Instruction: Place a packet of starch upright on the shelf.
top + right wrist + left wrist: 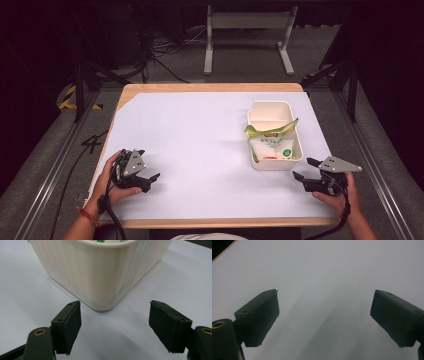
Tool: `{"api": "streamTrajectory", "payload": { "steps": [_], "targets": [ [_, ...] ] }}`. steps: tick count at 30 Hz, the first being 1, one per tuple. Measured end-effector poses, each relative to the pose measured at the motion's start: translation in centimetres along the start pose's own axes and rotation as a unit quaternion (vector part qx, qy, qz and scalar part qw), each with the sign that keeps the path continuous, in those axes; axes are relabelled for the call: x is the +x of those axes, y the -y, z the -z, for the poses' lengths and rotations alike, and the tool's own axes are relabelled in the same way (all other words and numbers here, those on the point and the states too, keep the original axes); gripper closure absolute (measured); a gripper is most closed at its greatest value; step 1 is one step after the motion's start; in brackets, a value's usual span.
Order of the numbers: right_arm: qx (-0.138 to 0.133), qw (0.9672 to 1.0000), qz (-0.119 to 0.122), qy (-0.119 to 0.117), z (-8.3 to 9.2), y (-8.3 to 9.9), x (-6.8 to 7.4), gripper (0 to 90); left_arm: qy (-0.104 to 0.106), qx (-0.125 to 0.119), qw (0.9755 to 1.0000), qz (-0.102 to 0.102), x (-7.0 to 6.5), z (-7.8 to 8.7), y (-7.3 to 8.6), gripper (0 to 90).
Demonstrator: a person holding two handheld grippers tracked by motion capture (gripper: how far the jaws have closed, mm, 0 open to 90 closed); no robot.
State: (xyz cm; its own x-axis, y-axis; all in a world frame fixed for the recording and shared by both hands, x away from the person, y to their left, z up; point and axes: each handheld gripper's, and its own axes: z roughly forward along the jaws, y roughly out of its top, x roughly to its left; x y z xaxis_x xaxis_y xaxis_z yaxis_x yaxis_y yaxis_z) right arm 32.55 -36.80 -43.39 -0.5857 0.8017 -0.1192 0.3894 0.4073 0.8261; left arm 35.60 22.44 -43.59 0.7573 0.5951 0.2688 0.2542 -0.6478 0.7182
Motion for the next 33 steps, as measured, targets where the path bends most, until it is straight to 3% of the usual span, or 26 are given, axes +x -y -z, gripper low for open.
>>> {"api": "streamTrajectory", "payload": {
  "steps": [6,8,12,15,23,29,33],
  "targets": [
    [0.001,1.0,0.001,0.0,0.0,0.0,0.0,25.9,0.006,-0.013,0.9988,0.047,0.3,0.7,1.5,9.1],
    [0.001,1.0,0.002,0.0,0.0,0.0,0.0,25.9,0.011,-0.026,0.9969,0.073,0.5,1.0,2.1,9.2],
    [0.001,1.0,0.002,0.0,0.0,0.0,0.0,25.9,0.006,-0.044,0.9937,0.103,0.8,1.5,3.1,9.1],
    [0.002,1.0,0.007,0.0,-0.1,-0.1,0.1,25.9,0.009,-0.064,0.9894,0.13,0.9,1.9,3.7,9.2],
    [0.001,0.9999,0.013,-0.004,-0.3,-0.3,0.1,25.8,0.01,-0.08,0.9863,0.144,0.9,2.1,4.0,9.2],
    [0.002,0.9999,0.013,-0.003,-0.4,-0.3,0.2,25.9,0.011,-0.088,0.9856,0.144,0.9,2.1,4.0,9.2],
    [0.003,0.9999,0.013,-0.004,-0.4,-0.3,0.2,25.8,0.007,-0.09,0.9868,0.134,1.0,2.2,3.9,9.2]
  ]
}}
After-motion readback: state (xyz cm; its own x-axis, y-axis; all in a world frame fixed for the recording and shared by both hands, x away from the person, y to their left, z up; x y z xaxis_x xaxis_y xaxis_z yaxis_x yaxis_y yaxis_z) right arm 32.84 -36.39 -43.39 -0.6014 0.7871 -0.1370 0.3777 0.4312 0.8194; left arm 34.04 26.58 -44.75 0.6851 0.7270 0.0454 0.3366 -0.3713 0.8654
